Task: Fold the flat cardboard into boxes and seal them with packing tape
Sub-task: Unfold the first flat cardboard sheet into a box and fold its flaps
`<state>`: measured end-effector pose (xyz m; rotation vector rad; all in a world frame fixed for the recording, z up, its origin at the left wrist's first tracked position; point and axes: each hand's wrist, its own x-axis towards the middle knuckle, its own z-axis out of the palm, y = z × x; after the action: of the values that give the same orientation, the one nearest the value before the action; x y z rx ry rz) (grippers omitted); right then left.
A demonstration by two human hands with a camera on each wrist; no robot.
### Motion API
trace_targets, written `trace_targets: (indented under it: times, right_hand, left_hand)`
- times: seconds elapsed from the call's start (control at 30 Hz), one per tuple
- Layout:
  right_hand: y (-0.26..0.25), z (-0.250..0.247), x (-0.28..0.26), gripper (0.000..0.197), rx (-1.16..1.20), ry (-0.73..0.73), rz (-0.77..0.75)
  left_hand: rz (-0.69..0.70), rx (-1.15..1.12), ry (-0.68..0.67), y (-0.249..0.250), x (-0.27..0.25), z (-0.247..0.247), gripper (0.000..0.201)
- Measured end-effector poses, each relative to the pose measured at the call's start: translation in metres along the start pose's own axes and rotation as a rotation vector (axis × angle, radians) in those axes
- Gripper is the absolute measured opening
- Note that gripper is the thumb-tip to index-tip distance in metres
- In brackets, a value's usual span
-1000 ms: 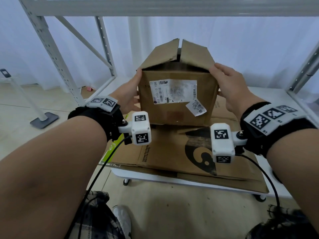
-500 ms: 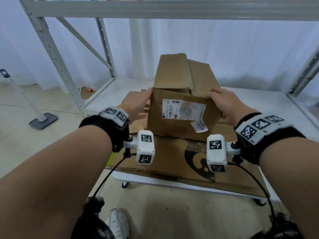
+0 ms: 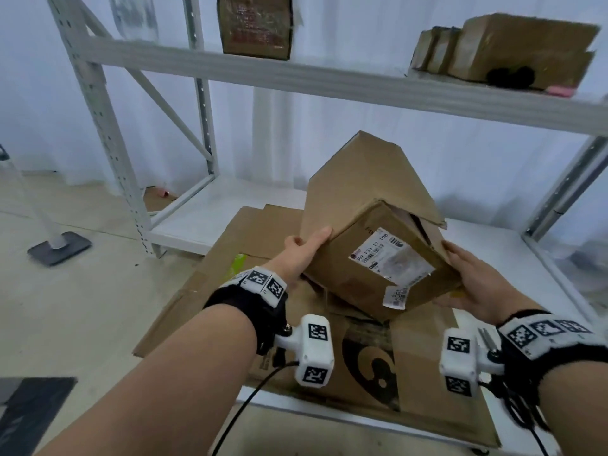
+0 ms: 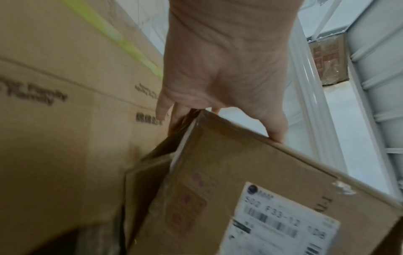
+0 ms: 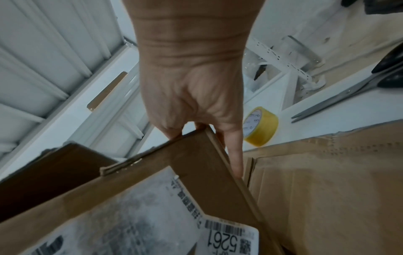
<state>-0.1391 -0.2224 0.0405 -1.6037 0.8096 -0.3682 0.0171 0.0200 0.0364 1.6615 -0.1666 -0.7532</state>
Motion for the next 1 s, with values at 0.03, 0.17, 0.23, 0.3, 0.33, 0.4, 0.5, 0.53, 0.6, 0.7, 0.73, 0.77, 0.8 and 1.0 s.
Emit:
trace_targets:
  times: [0.03,0.17,0.23,0.3,0.33,0.4,0.5,0.53,0.6,0.7,0.73,0.77,0.8,1.0]
  right_hand:
    - [0.000,-0.003,0.000,0.031,0.065,0.006,0.038]
    - [0.007,-0.006,0.006,0.035,0.092,0.076,0.028]
    - [0.011,-0.006,0.009,0.031,0.124,0.139,0.051]
    - [0.013,-0.004,0.011,0.028,0.154,0.189,0.069]
    - [0.013,-0.002,0.012,0.027,0.181,0.200,0.072]
    - [0.009,0.004,0.009,0.031,0.282,0.192,0.074]
    - [-0.004,0.011,0.000,0.060,0.475,0.192,0.141]
    - [-0.012,0.013,-0.005,0.074,0.496,0.184,0.169]
    - [-0.029,0.015,-0.016,0.093,0.465,0.125,0.191]
    - [-0.049,0.026,-0.028,0.087,0.293,0.045,0.181]
    - [-0.054,0.035,-0.027,0.080,0.239,-0.009,0.167]
    - [-0.058,0.045,-0.028,0.078,0.165,-0.046,0.161]
    - [-0.056,0.053,-0.023,0.089,0.091,-0.056,0.151]
    - [-0.042,0.084,-0.006,0.106,-0.193,0.131,-0.019]
  left_hand:
    - [0.009,-0.056,-0.012,0.004,-0.001,0.006,0.096]
    - [0.032,-0.109,-0.064,0.009,-0.002,0.014,0.104]
    - [0.036,-0.110,-0.067,0.009,-0.002,0.016,0.101]
    - [0.035,-0.134,-0.075,0.011,-0.003,0.016,0.100]
    - [0.036,-0.145,-0.082,0.011,-0.004,0.016,0.099]
    - [0.026,-0.144,-0.082,0.013,-0.007,0.015,0.097]
    - [0.005,-0.135,-0.073,0.013,-0.013,0.010,0.090]
    - [-0.005,-0.142,-0.078,0.012,-0.015,0.008,0.089]
    - [-0.030,-0.147,-0.083,0.011,-0.019,0.001,0.081]
    - [-0.056,-0.079,-0.149,0.010,-0.023,-0.016,0.040]
    - [-0.063,-0.071,-0.173,0.009,-0.024,-0.022,0.030]
    - [-0.072,-0.072,-0.181,0.007,-0.024,-0.027,0.025]
    - [-0.087,-0.082,-0.179,0.006,-0.024,-0.031,0.021]
    - [-0.178,-0.094,-0.067,-0.003,-0.019,-0.035,0.038]
